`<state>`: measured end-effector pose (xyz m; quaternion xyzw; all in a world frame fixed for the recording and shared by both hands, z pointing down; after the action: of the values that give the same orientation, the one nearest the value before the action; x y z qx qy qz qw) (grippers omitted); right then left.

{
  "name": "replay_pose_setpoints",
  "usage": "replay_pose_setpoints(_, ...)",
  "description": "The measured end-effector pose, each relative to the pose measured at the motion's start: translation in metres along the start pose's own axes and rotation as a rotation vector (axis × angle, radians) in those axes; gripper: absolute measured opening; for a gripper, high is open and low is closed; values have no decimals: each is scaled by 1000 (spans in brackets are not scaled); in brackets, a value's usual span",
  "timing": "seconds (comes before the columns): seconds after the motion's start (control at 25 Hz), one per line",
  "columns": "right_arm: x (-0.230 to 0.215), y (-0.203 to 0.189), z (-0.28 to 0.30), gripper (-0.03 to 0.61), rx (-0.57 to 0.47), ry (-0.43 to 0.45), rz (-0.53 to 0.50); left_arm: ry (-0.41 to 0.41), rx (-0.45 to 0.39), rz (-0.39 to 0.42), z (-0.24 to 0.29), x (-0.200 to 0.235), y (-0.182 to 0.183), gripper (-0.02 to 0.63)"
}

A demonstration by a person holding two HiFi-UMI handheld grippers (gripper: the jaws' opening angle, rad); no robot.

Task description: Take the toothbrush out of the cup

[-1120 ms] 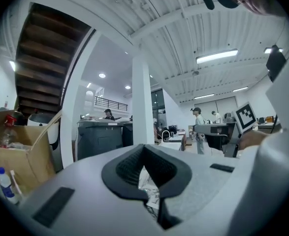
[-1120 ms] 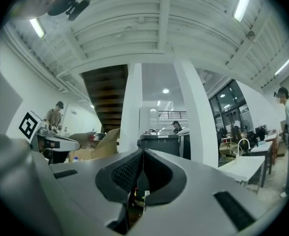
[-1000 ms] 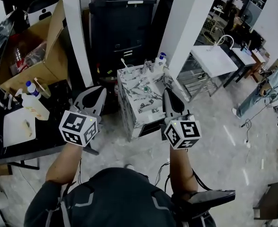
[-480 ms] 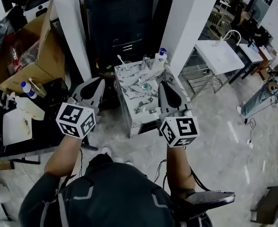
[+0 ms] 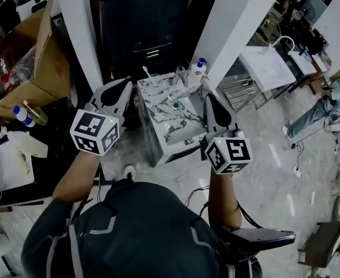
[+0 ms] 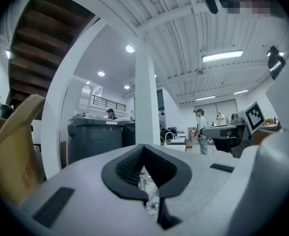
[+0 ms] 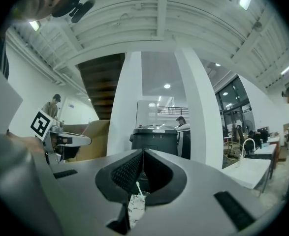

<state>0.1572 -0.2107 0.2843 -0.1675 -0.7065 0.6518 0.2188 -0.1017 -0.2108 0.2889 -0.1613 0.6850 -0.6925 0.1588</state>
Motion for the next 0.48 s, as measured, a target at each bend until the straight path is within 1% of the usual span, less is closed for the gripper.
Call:
replay_pose_setpoints(0.12, -2, -5, 24, 28, 9, -17, -13, -9, -9, 23, 17, 24, -1, 9)
replay_pose_setpoints(0.24, -6, -9, 47, 28, 17, -35, -8, -25, 1, -5, 37, 46, -7, 9)
replay_pose_setpoints(0.36, -5, -14, 70, 28, 34, -48, -5, -14, 8, -18, 53, 69, -13, 9)
replay_pose_setpoints(0.48, -6, -17, 92, 28, 42, -70, -4, -52, 19, -47, 72, 88, -19, 9)
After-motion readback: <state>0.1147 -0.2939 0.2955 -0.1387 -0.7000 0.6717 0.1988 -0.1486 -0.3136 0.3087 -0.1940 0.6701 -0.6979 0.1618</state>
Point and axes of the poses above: the fingertips, and each gripper's own axes: z forward along the fingers, x to its left, y out of its top, the point moved 5 cm from there along -z, backward along the fingers, and after that the axes turned 3 degrees about -z, right-handed, at the moved point
